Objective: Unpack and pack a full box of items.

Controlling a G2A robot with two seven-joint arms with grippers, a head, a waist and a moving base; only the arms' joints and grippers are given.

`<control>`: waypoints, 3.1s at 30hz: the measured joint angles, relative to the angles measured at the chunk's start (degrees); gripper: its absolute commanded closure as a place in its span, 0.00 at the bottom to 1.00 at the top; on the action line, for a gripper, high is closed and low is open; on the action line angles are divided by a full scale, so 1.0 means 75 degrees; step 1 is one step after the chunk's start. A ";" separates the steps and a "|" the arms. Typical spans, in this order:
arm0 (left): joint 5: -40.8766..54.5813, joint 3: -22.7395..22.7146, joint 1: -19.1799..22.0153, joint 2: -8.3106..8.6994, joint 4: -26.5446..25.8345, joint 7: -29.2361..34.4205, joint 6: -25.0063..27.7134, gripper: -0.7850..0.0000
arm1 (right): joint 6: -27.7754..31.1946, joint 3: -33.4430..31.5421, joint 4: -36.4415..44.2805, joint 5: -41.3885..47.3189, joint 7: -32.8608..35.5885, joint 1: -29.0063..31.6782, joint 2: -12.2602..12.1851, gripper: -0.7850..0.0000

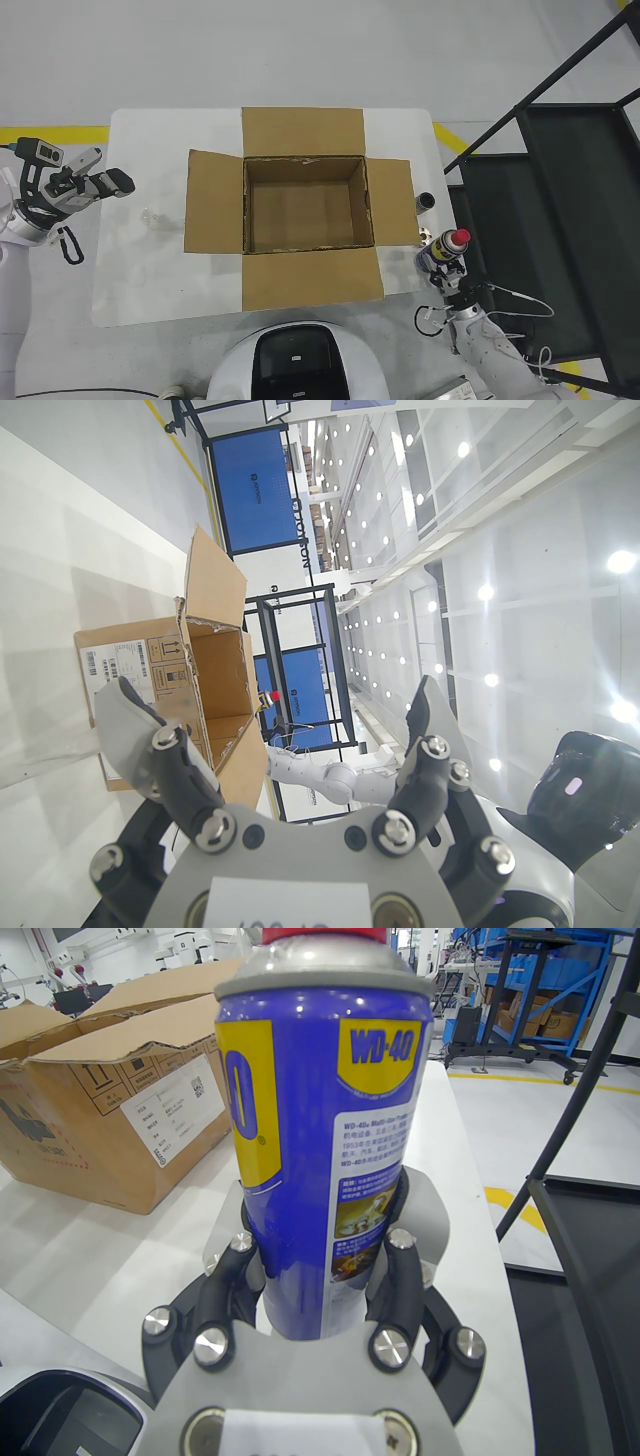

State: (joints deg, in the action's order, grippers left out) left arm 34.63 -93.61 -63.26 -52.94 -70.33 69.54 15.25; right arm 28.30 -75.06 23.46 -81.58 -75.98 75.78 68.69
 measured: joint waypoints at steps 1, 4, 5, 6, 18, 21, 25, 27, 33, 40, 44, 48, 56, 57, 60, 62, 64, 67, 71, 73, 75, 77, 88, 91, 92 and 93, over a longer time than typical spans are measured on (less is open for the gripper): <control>0.0000 0.0000 0.0000 0.0000 0.0000 0.0000 0.0000 0.00 | 0.0003 0.0022 -0.0071 0.0032 0.0003 -0.0039 0.0018 1.00; 0.0000 0.0000 0.0000 0.0000 0.0000 0.0000 0.0000 0.00 | 0.0016 0.0098 -0.0308 0.0108 0.0034 -0.0176 0.0078 1.00; 0.0000 0.0000 0.0000 0.0000 0.0000 0.0000 0.0000 0.00 | 0.0016 0.0124 -0.0366 0.0120 0.0031 -0.0204 0.0095 0.88; 0.0000 0.0000 0.0000 0.0000 0.0000 0.0000 0.0000 0.00 | 0.0019 0.0156 -0.0424 0.0141 0.0026 -0.0228 0.0117 0.62; 0.0000 0.0000 0.0000 0.0000 0.0000 0.0000 0.0000 0.00 | 0.0341 0.0339 -0.0361 0.0557 0.0336 0.0023 0.0131 0.00; 0.0000 0.0000 0.0000 0.0000 0.0000 0.0000 0.0000 0.00 | 0.0634 0.0359 -0.0013 0.0732 0.0629 0.0387 0.0052 0.00; 0.0000 0.0000 0.0000 0.0000 0.0000 0.0000 0.0000 0.00 | 0.0664 0.0372 0.0515 0.0571 0.0662 0.0982 -0.0151 0.00; 0.0000 0.0000 0.0000 0.0000 0.0000 0.0000 0.0000 0.00 | 0.0631 0.0328 0.0743 0.0604 0.0629 0.1188 -0.0236 0.00; 0.0000 0.0000 0.0000 0.0000 0.0000 0.0000 0.0000 0.00 | 0.0389 0.0196 0.0804 0.0717 0.0494 0.1166 -0.0328 0.00; 0.0000 0.0000 0.0000 0.0000 0.0000 0.0000 0.0000 0.00 | 0.0361 0.0135 0.0566 0.1125 0.0974 0.0709 -0.0262 0.00; 0.0000 0.0000 0.0000 0.0000 0.0000 0.0000 0.0000 0.00 | 0.0381 0.0123 0.0476 0.1311 0.1187 0.0533 -0.0225 0.00; 0.0000 0.0000 0.0000 0.0000 0.0000 0.0000 0.0000 0.00 | 0.0389 0.0150 0.0413 0.1434 0.1454 0.0364 -0.0181 0.00; 0.0000 0.0000 0.0000 0.0000 0.0000 0.0000 0.0000 0.00 | 0.0341 0.0235 0.0341 0.1423 0.1536 0.0279 -0.0133 1.00; 0.0000 0.0000 0.0000 0.0000 0.0000 0.0000 0.0000 0.00 | 0.0332 0.0255 0.0349 0.1381 0.1497 0.0286 -0.0132 1.00; 0.0000 0.0000 0.0000 0.0000 0.0000 0.0000 0.0000 0.00 | 0.0345 0.0314 0.0408 0.1234 0.1315 0.0323 -0.0134 1.00; 0.0000 0.0000 0.0000 0.0000 0.0000 0.0000 0.0000 0.00 | 0.0335 0.0345 0.0463 0.1129 0.1141 0.0346 -0.0141 1.00; 0.0000 0.0000 0.0000 0.0000 0.0000 0.0000 0.0000 0.00 | 0.0334 0.0376 0.0512 0.1016 0.0931 0.0385 -0.0151 1.00; 0.0000 0.0000 0.0000 0.0000 0.0000 0.0000 0.0000 0.00 | 0.0316 0.0392 0.0571 0.0900 0.0720 0.0438 -0.0172 1.00; 0.0000 0.0000 0.0000 0.0000 0.0000 0.0000 0.0000 0.00 | 0.0156 0.0323 0.0782 0.0707 0.0294 0.0616 -0.0255 1.00; 0.0000 0.0000 0.0000 0.0000 0.0000 0.0000 0.0000 0.00 | -0.0033 0.0228 0.1036 0.0568 0.0029 0.0789 -0.0333 1.00; 0.0000 0.0000 0.0000 0.0000 0.0000 0.0000 0.0000 0.00 | -0.0369 0.0073 0.1385 0.0420 -0.0094 0.0970 -0.0429 1.00; 0.0000 0.0000 0.0000 0.0000 0.0000 0.0000 0.0000 0.00 | -0.0634 -0.0092 0.1795 0.0345 -0.0087 0.1159 -0.0513 1.00; 0.0000 0.0000 0.0000 0.0000 0.0000 0.0000 0.0000 0.00 | -0.1807 -0.1691 0.6195 0.1029 0.2284 0.3019 -0.0888 1.00; 0.0000 0.0000 0.0000 0.0000 0.0000 0.0000 0.0000 0.00 | -0.2208 -0.1911 0.7193 0.1086 0.3156 0.3314 -0.0896 1.00; 0.0000 0.0000 0.0000 0.0000 0.0000 0.0000 0.0000 0.00 | -0.2326 -0.1950 0.7437 0.1015 0.3412 0.3372 -0.0900 1.00; 0.0000 0.0000 0.0000 0.0000 0.0000 0.0000 0.0000 0.00 | -0.2509 -0.1988 0.7747 0.0841 0.3761 0.3427 -0.0906 1.00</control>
State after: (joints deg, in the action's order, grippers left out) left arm 34.63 -93.61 -63.26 -52.94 -70.33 69.54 15.25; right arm 9.48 -89.97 81.56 -75.27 -47.78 101.48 61.90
